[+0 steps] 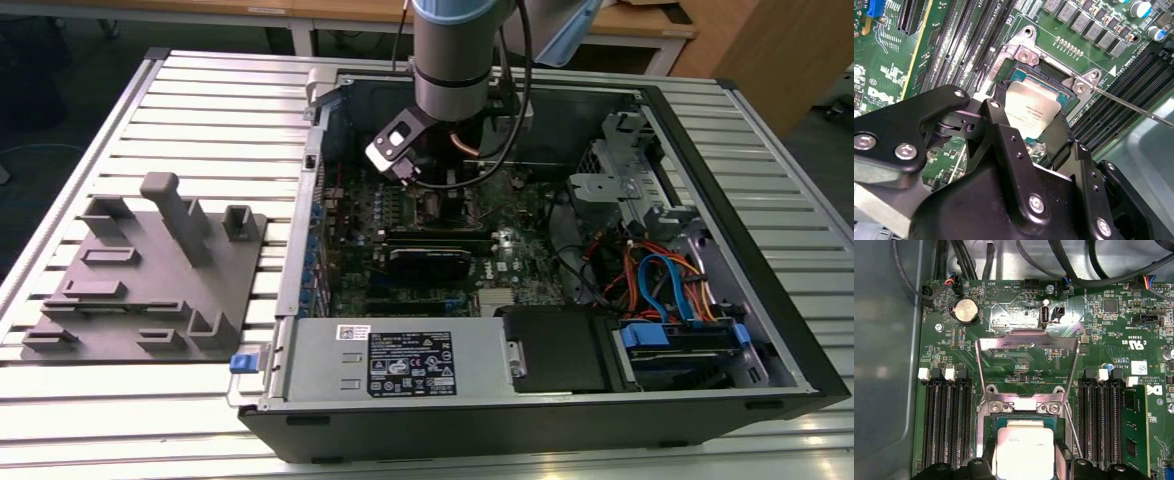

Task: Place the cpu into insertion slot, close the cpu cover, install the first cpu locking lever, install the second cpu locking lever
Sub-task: 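Place the cpu into insertion slot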

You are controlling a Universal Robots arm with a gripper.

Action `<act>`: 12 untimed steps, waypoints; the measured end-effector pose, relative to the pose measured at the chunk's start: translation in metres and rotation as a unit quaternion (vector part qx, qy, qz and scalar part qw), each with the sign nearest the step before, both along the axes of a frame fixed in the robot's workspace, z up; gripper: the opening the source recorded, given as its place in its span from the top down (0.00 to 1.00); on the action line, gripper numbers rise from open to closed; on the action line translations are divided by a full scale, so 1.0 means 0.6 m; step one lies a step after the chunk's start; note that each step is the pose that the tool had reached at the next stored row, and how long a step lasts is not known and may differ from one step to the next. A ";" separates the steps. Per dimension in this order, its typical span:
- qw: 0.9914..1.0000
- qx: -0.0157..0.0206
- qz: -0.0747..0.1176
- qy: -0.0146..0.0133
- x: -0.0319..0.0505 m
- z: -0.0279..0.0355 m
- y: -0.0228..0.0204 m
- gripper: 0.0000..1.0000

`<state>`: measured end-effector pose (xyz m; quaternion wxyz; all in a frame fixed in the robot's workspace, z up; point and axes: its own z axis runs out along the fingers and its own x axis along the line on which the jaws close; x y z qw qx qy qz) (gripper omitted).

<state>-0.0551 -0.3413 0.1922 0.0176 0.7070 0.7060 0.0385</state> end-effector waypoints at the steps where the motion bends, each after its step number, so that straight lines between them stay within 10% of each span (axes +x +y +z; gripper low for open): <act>1: 1.000 0.000 0.000 0.000 0.000 0.000 0.0000 0.46; 12: 1.000 0.011 -0.001 0.000 -0.005 0.000 -0.0010 0.46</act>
